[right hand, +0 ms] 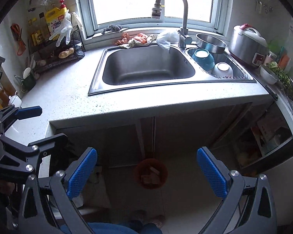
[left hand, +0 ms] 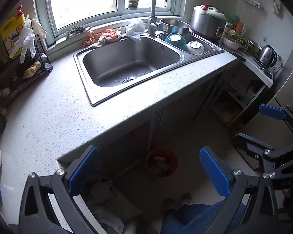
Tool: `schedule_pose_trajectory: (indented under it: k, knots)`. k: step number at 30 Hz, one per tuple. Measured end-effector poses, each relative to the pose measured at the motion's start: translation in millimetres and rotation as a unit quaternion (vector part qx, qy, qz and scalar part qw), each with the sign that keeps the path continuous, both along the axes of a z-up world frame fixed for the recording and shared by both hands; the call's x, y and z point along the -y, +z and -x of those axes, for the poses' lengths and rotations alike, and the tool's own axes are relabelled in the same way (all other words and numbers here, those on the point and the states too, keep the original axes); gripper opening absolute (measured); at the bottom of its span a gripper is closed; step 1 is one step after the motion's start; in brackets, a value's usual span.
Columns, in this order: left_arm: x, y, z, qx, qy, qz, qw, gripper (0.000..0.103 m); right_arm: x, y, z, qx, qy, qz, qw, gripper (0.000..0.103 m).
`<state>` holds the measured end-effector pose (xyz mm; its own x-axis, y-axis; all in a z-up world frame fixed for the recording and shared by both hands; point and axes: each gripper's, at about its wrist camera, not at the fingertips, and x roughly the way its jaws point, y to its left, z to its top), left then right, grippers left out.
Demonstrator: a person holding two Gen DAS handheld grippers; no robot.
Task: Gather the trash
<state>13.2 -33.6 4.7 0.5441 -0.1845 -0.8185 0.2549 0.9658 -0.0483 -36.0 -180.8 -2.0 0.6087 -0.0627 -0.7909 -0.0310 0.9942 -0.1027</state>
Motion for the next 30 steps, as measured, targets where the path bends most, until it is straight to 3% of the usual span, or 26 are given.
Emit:
schedule_pose_trajectory:
  k: [30]
  knots:
    - [-10, -7, 20, -0.009, -0.018, -0.005, 0.9998, 0.103, -20, -4, 24, -0.004, -0.021, 0.003, 1.000, 0.102]
